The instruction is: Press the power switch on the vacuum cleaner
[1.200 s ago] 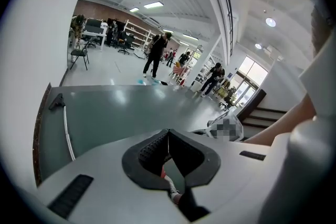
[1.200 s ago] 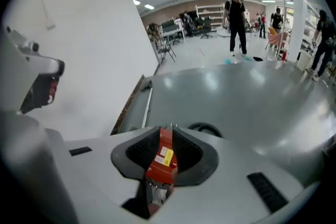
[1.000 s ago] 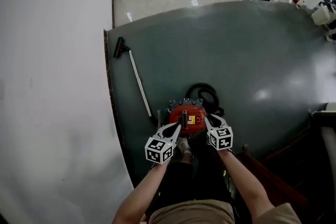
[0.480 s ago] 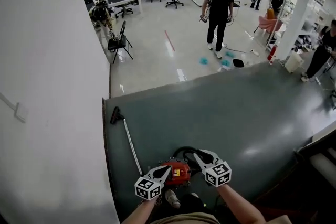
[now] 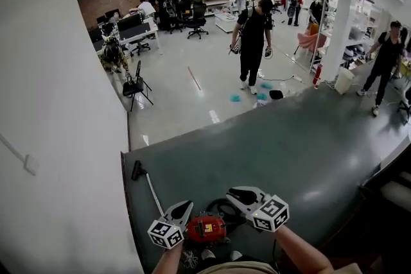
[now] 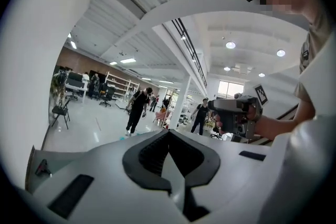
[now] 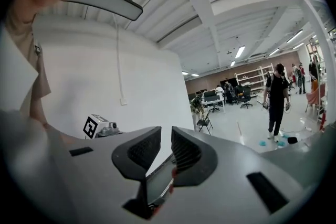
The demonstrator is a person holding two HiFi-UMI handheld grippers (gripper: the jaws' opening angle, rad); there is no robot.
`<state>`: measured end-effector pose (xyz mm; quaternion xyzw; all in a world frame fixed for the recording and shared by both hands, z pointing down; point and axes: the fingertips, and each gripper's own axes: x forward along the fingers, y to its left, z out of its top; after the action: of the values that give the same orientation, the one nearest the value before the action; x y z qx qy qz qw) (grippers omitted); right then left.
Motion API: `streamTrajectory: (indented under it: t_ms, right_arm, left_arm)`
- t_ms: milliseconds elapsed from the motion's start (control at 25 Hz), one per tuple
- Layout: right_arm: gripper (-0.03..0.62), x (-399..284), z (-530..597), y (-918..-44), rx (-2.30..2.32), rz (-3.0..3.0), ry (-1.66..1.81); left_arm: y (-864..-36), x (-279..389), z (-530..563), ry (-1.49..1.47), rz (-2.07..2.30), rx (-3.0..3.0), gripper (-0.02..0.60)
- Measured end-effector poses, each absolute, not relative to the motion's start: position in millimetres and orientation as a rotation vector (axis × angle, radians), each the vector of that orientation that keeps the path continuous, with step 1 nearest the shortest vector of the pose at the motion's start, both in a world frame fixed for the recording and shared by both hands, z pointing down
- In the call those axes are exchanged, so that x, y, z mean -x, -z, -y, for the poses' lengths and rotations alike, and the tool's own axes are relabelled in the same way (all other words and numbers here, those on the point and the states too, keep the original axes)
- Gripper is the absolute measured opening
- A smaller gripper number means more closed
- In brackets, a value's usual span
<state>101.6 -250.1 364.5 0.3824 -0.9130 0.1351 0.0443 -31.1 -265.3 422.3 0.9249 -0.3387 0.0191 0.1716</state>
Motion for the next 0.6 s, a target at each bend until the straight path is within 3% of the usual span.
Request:
streamTrajectory:
  t_ms: [320, 600]
  right_arm:
    - [0.067, -167.5, 209.3, -295.0, -1.228, 2.815, -0.216]
    - [0.067, -238.9, 187.4, -302.1, -1.379, 2.680, -0.008]
  left_arm:
    - [-325.8, -12.1, 231.9, 0.085, 0.973, -2.802, 0.005]
    - [-325.2, -5.4, 212.0, 0.063, 1.083, -2.833, 0.005]
